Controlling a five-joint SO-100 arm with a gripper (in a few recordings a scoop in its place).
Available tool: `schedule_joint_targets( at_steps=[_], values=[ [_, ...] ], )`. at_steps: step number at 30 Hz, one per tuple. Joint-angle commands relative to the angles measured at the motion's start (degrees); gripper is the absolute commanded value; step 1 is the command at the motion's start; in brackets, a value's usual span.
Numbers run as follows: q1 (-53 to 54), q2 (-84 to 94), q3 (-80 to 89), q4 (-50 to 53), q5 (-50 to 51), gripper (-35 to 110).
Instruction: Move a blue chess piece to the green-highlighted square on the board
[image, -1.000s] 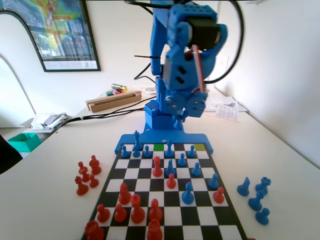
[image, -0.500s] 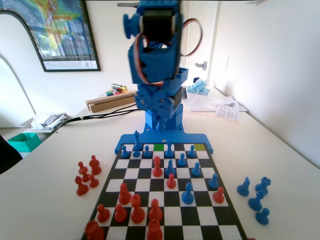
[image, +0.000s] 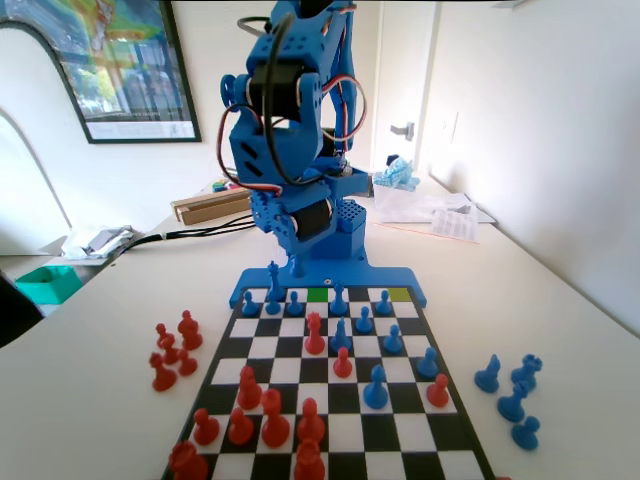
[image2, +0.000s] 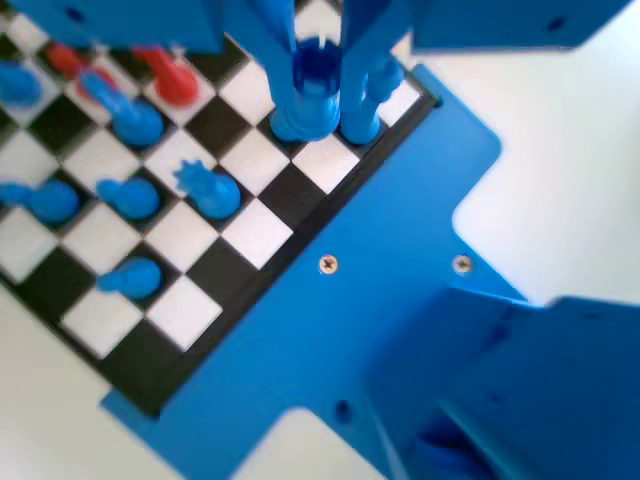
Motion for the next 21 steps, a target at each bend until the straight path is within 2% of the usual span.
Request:
schedule_joint_targets(
  at_steps=[1, 21],
  values=[
    [1.1, 3.0, 1.7, -3.7, 3.5, 1],
    [-7.8, 2.0, 10.7, -14.0, 10.2, 1]
  ],
)
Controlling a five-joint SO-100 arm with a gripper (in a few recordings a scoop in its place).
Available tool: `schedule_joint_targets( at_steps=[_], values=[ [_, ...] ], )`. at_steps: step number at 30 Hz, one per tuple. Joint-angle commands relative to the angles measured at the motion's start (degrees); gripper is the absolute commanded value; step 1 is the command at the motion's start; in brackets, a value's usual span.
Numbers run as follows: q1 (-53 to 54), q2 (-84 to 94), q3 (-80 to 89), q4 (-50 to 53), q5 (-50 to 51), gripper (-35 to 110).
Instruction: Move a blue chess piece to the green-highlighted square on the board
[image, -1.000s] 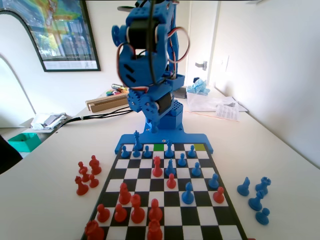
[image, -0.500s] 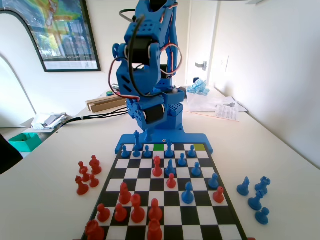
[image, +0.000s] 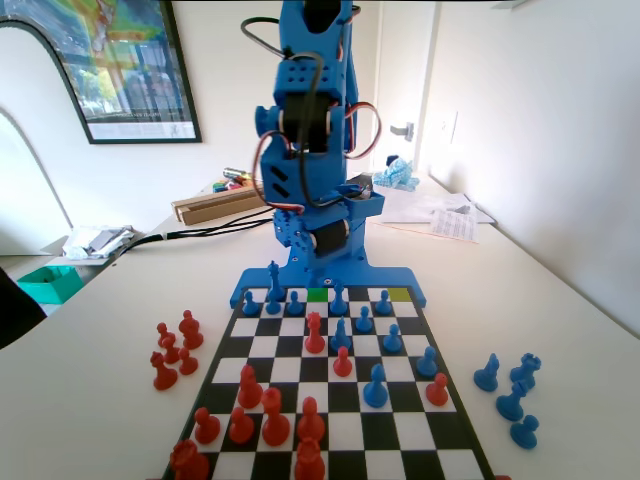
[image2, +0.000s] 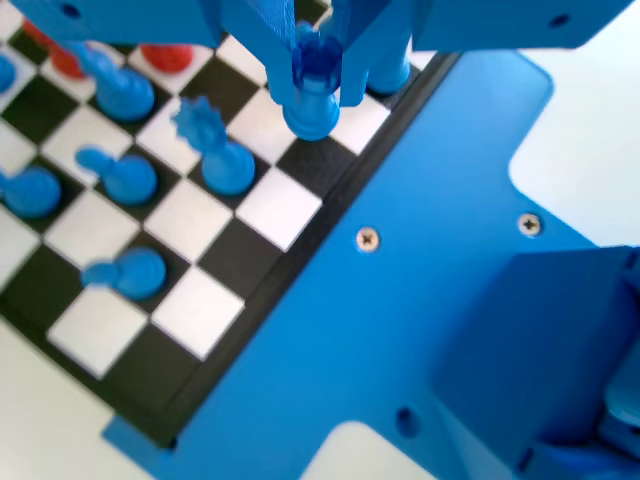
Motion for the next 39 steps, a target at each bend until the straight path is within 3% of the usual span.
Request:
schedule_joint_targets(
  at_steps=[1, 23, 30, 32, 39],
  values=[
    [-0.4, 1.7, 1.2, -0.8, 0.2, 1],
    [-1.9, -4.0, 2.9, -6.3, -1.2, 1],
    [-2.1, -4.0, 3.0, -6.5, -1.6, 5],
    [-2.4, -4.0, 3.1, -6.5, -1.4, 15],
    [-1.7, -4.0, 3.3, -6.3, -2.0, 15]
  ],
)
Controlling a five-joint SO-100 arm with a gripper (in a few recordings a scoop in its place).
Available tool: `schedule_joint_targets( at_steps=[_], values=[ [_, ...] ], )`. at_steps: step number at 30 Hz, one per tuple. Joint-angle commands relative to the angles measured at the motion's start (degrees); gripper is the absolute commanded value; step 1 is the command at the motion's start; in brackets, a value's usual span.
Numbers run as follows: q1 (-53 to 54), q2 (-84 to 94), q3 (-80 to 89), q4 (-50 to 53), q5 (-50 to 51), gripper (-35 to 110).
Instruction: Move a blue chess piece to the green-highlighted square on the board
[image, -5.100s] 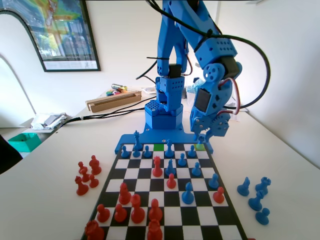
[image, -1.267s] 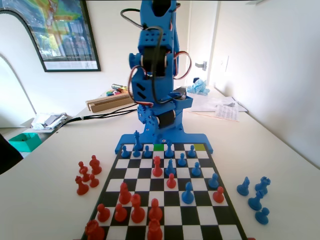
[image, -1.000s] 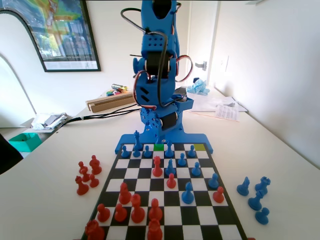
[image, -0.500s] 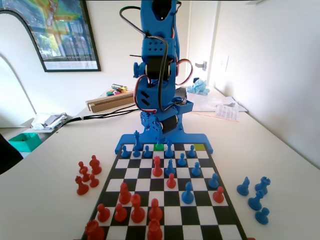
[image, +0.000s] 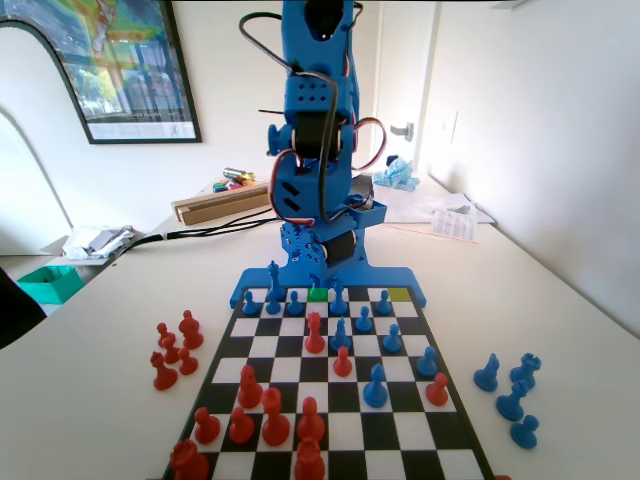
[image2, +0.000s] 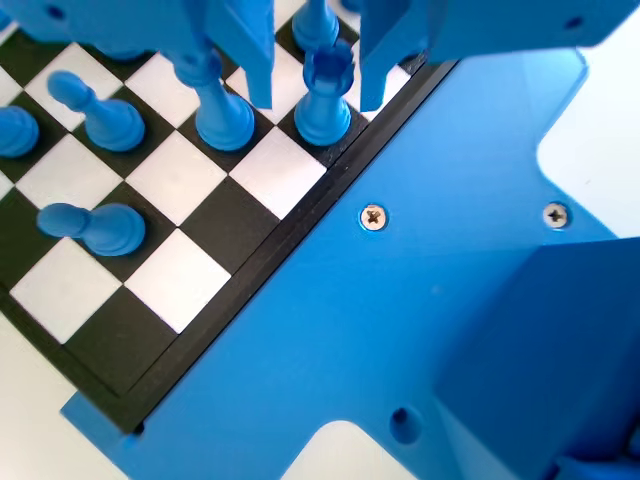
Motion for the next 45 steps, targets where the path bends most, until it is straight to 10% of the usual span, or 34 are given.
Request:
schedule_joint_targets(
  at_steps=[1, 26, 45],
  values=[
    [0.4, 0.5, 0.3, 0.7, -1.0, 15],
    [1.9, 2.1, -38.1, 38.6, -4.8, 6],
    [-1.1, 14.4, -69.0, 63.7, -25.5, 1]
  ],
)
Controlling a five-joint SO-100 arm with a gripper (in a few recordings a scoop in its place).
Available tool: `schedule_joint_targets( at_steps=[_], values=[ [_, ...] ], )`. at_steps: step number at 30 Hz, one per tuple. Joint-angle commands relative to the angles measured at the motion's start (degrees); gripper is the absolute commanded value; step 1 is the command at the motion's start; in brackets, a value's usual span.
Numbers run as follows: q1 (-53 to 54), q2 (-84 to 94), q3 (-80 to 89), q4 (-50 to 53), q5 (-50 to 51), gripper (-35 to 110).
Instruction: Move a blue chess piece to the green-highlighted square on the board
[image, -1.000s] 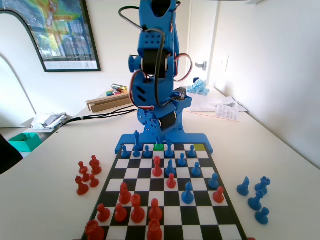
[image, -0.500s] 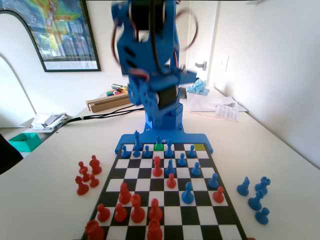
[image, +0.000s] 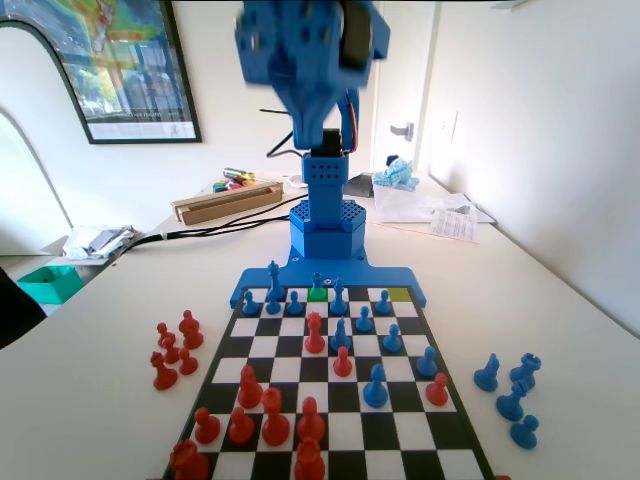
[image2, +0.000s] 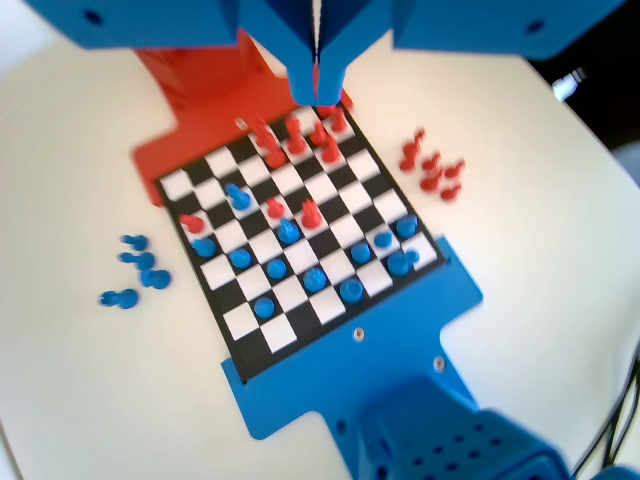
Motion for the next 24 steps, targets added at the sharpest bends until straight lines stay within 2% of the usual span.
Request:
schedule_joint_targets(
  at_steps=[1, 13, 24],
  values=[
    [-0.9, 8.8, -3.7, 2.0, -5.7, 1],
    [-0.5, 20.7, 2.8, 2.3, -24.8, 1],
    [-0.9, 35.5, 16.5, 2.1, -31.5, 1]
  ],
)
